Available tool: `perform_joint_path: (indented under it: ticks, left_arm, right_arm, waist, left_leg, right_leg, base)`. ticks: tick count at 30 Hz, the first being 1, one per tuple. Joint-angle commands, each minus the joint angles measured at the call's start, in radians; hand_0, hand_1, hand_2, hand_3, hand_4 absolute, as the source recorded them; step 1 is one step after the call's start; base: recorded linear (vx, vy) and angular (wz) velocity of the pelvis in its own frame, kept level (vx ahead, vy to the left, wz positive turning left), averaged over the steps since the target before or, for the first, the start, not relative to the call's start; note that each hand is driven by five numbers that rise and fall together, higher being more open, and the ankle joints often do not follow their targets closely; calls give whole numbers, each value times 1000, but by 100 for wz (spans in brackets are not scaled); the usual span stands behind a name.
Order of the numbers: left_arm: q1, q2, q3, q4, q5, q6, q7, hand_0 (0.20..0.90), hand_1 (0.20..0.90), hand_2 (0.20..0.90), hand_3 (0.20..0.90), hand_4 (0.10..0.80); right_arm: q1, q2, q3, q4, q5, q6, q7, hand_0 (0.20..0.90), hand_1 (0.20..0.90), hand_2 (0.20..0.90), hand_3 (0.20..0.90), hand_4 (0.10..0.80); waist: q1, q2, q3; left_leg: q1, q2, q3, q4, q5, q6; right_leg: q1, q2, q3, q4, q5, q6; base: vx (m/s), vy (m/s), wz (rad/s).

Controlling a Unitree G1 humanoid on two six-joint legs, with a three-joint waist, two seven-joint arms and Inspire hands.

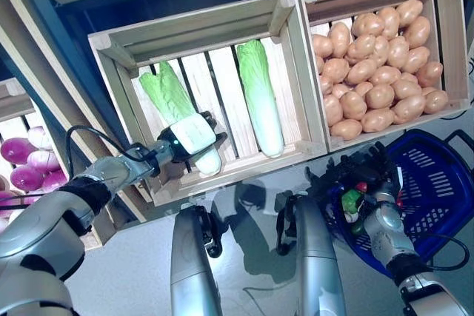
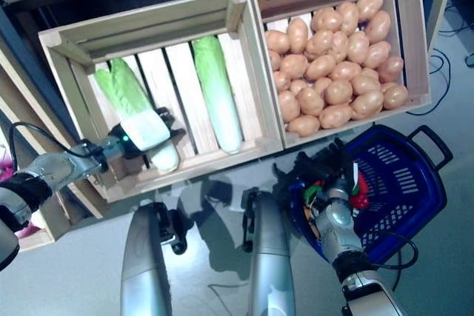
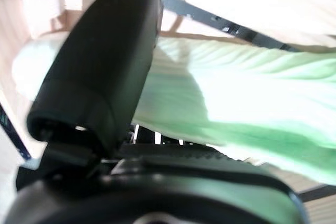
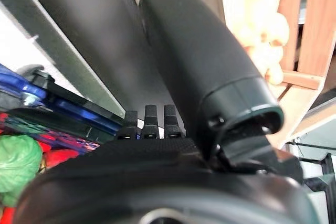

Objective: Put vegetables into the basket

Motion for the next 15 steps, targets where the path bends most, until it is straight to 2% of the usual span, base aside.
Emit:
perform_joint_path:
  ticks: [1,7,15]
  left_arm:
    - [18,75,-16,132,-23,66,-142,300,300,300,300,400]
    - [27,90,-3,113,-49,33,-162,300,300,300,300,400]
    - [55,75,-10,117,-126,4,-143,300,300,300,300,400]
  right_arm:
    - [-9,-74,-104,-84,15,-139,-41,900,900,900,900,800]
    - [3,-74,-120,-93,12,-137,-31,900,900,900,900,800]
    - [-13,-50,-106,-82,-12,-140,-20,900,900,900,900,800]
  waist:
    - [-8,2,-46]
    - [-9,6,-62]
    - [-18,15,-104]
  left_leg:
    - [22,45,-43,-42,-79,-92]
    - [26,45,-42,-36,-79,-90]
    - [153,37,-16,-147,-55,-64]
  right_leg:
    - [4,-61,24,3,3,119]
    - [9,-63,24,10,0,126]
    - [139,-66,19,-140,42,123]
  base:
    - [16,-31,-8]
    - [36,-9,-4]
    - [51,27,-6]
